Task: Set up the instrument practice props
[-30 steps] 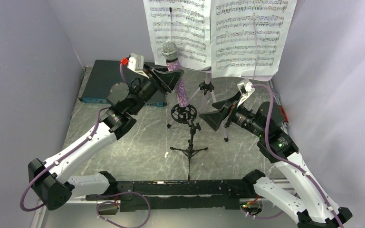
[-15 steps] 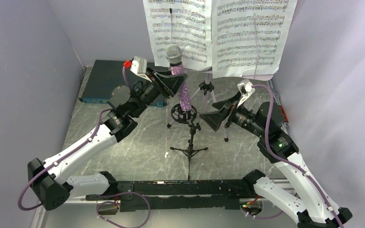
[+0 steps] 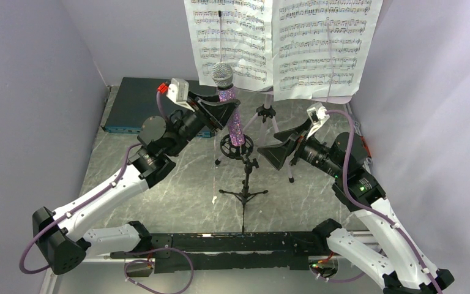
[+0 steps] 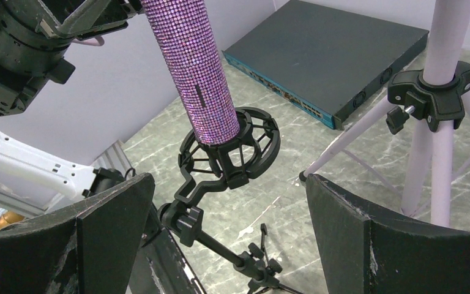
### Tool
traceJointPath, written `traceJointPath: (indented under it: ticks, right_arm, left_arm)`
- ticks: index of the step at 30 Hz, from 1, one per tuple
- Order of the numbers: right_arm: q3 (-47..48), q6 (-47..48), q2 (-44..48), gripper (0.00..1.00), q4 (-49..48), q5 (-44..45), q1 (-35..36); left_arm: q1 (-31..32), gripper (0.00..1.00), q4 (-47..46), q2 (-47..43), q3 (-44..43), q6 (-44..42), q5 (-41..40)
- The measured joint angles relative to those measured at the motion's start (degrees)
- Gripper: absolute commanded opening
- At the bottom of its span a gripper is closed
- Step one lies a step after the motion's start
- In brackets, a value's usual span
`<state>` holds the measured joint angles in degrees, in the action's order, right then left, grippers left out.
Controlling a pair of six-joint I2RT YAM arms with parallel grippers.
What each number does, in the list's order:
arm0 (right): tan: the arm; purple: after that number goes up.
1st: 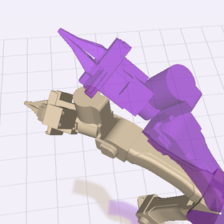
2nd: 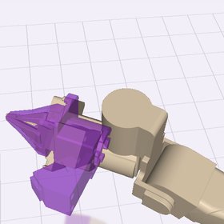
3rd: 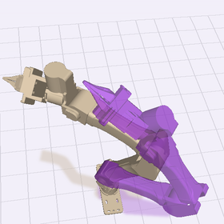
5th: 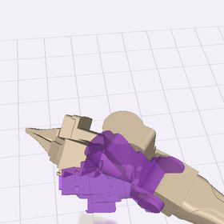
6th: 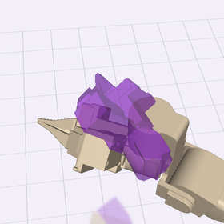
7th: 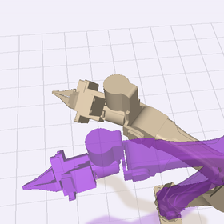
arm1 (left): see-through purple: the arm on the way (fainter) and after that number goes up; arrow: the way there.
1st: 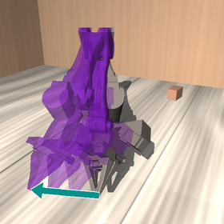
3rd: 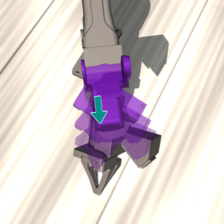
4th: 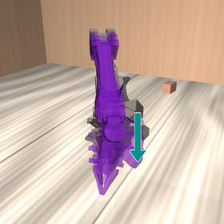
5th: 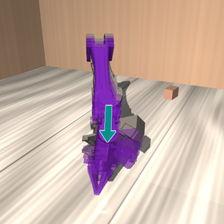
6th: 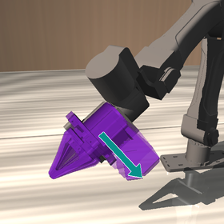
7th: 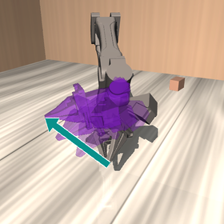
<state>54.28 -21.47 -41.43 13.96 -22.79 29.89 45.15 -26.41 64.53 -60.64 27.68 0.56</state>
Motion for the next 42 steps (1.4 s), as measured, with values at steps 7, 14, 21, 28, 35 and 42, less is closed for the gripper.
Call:
traceJointPath:
  ticks: [7,14,21,28,35,42]
  right_arm:
    - [-0.02,0.0,0.04,1.0,0.09,0.02,0.0]
    - [-0.02,0.0,0.04,1.0,0.11,0.02,0.0]
    - [-0.24,-0.02,0.04,1.0,0.09,0.0,0.0]
    - [-0.44,-0.07,0.04,1.0,0.13,0.0,0.0]
    - [-0.46,-0.09,0.04,1.0,0.13,0.0,0.0]
    - [-0.46,-0.09,0.04,1.0,0.13,-0.02,0.0]
  left_arm:
    - [1.51,0.03,-0.2,0.0,0.0,-2.95,-0.5]
    - [3.93,0.03,-1.53,0.11,-0.02,-7.76,-0.72]
    - [5.14,0.03,-2.03,0.09,-0.02,-11.1,-1.99]
    - [5.29,0.03,-2.08,0.04,0.02,-12.0,-3.5]
    - [5.29,0.03,-2.54,0.04,0.59,-13.07,-4.61]
    - [5.31,0.03,-2.86,0.04,0.68,-13.55,-4.76]
